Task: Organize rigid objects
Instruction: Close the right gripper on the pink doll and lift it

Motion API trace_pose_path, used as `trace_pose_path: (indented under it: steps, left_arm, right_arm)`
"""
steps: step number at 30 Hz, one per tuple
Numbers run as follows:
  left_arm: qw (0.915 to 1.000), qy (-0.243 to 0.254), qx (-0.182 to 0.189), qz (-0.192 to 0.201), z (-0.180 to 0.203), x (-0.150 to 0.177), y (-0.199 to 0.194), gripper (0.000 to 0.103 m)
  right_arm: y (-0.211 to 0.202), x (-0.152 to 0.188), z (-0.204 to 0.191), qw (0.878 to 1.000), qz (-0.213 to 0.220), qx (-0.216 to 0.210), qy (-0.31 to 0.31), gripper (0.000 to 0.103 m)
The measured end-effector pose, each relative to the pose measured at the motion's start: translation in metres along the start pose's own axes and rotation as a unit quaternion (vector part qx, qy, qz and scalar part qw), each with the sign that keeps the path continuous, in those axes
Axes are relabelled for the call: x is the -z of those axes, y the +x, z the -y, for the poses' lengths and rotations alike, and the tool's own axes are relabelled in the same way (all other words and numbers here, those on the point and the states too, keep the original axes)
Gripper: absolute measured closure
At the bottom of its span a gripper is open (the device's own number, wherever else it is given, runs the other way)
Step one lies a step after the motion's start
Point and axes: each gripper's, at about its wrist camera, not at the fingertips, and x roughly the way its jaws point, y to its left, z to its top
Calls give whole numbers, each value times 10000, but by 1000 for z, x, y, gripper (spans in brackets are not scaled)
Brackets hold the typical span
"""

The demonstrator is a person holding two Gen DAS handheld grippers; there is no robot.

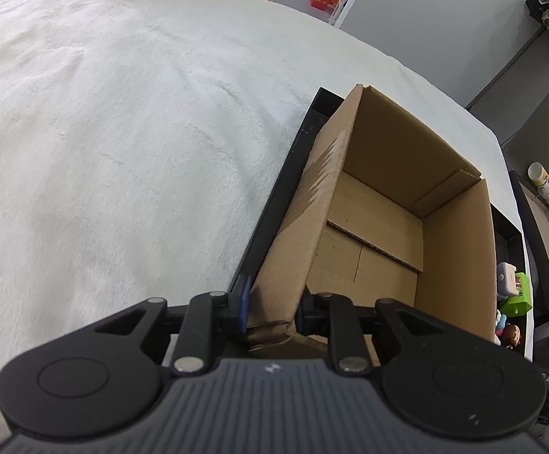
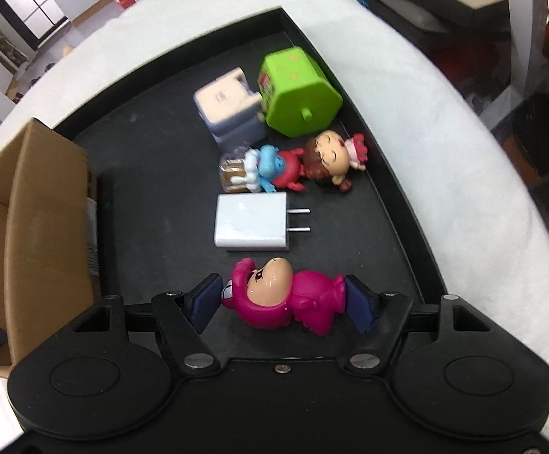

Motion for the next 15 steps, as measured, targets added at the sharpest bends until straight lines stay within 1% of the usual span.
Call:
trace_pose_path:
  steps: [10,15]
  left_arm:
    - [10000,21,30,22,-2,2,1,81]
    - [10000,0,86,-23,-3,1,0,81]
  right_arm:
    - [-35,-7,-14,9991,312,-231,-164,35]
    - [-56,-12,-34,9977,482,-337,-343,35]
